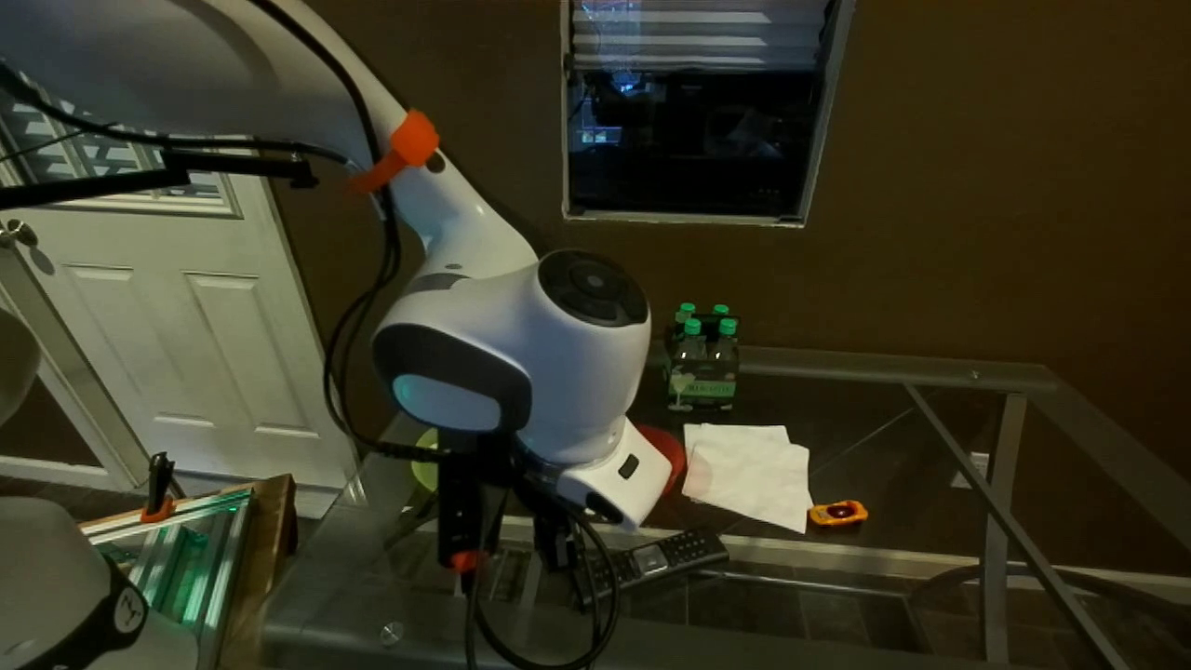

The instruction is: Press a button on the remote

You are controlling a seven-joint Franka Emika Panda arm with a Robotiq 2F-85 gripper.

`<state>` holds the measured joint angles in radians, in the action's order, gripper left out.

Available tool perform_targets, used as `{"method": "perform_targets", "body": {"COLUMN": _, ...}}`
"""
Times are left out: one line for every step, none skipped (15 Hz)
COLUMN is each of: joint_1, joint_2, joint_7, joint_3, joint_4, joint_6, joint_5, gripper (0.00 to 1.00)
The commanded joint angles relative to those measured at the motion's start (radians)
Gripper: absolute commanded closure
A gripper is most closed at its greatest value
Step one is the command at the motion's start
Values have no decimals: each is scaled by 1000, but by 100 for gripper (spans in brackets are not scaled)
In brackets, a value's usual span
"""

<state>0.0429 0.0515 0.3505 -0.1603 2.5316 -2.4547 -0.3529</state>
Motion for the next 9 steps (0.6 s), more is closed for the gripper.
{"method": "perform_targets", "body": {"joint_1": 27, "joint_2": 56, "joint_7": -23, "joint_3": 35, "joint_4": -10, "joint_6": -70, "joint_5": 15, "gripper": 100}}
{"method": "perform_targets", "body": {"joint_1": 30, "joint_2": 69, "joint_7": -27, "joint_3": 38, "joint_4": -13, "joint_6": -84, "joint_5": 16, "gripper": 100}}
{"method": "perform_targets", "body": {"joint_1": 34, "joint_2": 80, "joint_7": -30, "joint_3": 43, "joint_4": -15, "joint_6": -100, "joint_5": 18, "gripper": 100}}
{"method": "perform_targets", "body": {"joint_1": 38, "joint_2": 92, "joint_7": -30, "joint_3": 46, "joint_4": -21, "joint_6": -100, "joint_5": 16, "gripper": 100}}
{"method": "perform_targets", "body": {"joint_1": 42, "joint_2": 102, "joint_7": -33, "joint_3": 49, "joint_4": -24, "joint_6": -108, "joint_5": 18, "gripper": 100}}
{"method": "perform_targets", "body": {"joint_1": 46, "joint_2": 110, "joint_7": -35, "joint_3": 53, "joint_4": -26, "joint_6": -111, "joint_5": 18, "gripper": 100}}
{"method": "perform_targets", "body": {"joint_1": 50, "joint_2": 117, "joint_7": -37, "joint_3": 57, "joint_4": -29, "joint_6": -115, "joint_5": 18, "gripper": 100}}
{"method": "perform_targets", "body": {"joint_1": 55, "joint_2": 124, "joint_7": -34, "joint_3": 60, "joint_4": -34, "joint_6": -113, "joint_5": 15, "gripper": 100}}
{"method": "perform_targets", "body": {"joint_1": 58, "joint_2": 130, "joint_7": -32, "joint_3": 63, "joint_4": -38, "joint_6": -116, "joint_5": 14, "gripper": 100}}
